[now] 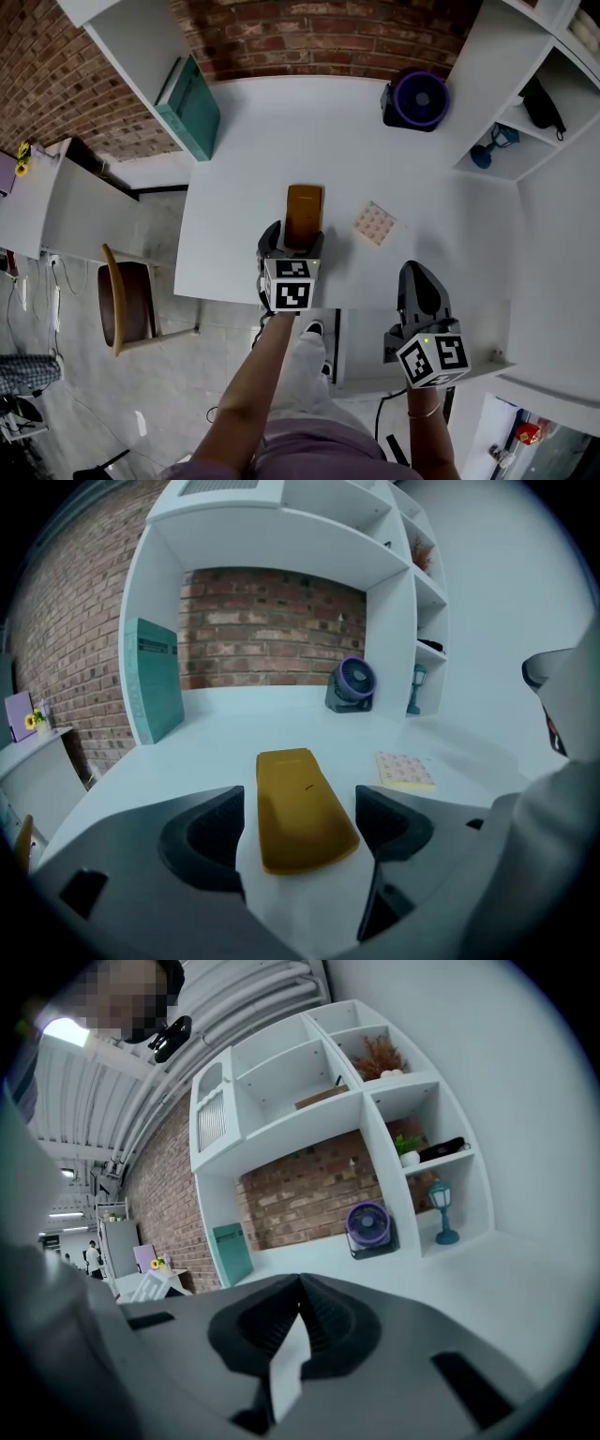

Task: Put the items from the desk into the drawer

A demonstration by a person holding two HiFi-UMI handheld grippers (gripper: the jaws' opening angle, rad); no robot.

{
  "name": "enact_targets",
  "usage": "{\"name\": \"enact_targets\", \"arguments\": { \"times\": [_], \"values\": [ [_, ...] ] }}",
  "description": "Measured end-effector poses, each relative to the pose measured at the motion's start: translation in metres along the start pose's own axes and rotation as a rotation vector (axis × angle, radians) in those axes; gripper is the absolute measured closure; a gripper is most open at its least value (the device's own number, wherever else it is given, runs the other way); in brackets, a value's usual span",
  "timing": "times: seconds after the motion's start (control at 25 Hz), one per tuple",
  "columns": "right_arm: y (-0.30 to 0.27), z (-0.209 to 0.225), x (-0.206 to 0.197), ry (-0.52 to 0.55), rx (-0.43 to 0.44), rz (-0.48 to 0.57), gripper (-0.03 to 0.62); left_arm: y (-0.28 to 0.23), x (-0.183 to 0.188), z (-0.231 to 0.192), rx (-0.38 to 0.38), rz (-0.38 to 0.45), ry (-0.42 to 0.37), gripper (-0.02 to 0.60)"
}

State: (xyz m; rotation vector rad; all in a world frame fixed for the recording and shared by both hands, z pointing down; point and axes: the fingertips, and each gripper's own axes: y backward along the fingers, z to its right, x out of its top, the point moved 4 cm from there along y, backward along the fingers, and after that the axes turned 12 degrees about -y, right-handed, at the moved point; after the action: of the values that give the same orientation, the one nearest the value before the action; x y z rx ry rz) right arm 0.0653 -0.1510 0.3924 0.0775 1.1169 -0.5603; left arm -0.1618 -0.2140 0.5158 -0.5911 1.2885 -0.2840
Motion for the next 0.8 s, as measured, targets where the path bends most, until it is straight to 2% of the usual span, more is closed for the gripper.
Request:
{"name": "enact_targets", "arguments": {
  "times": [0.4, 0.8],
  "values": [
    [-0.014, 0.006, -0.003, -0.015, -0.032, -0.014, 0.591, -0.030, 0.001, -0.006, -0.011, -0.048, -0.005, 0.213],
    [-0.023, 0.013, 0.002, -0.021, -0.066, -0.010, 0.591, -0.053, 0.005, -0.008, -0.011, -0.105, 0.044, 0.184]
  ]
}}
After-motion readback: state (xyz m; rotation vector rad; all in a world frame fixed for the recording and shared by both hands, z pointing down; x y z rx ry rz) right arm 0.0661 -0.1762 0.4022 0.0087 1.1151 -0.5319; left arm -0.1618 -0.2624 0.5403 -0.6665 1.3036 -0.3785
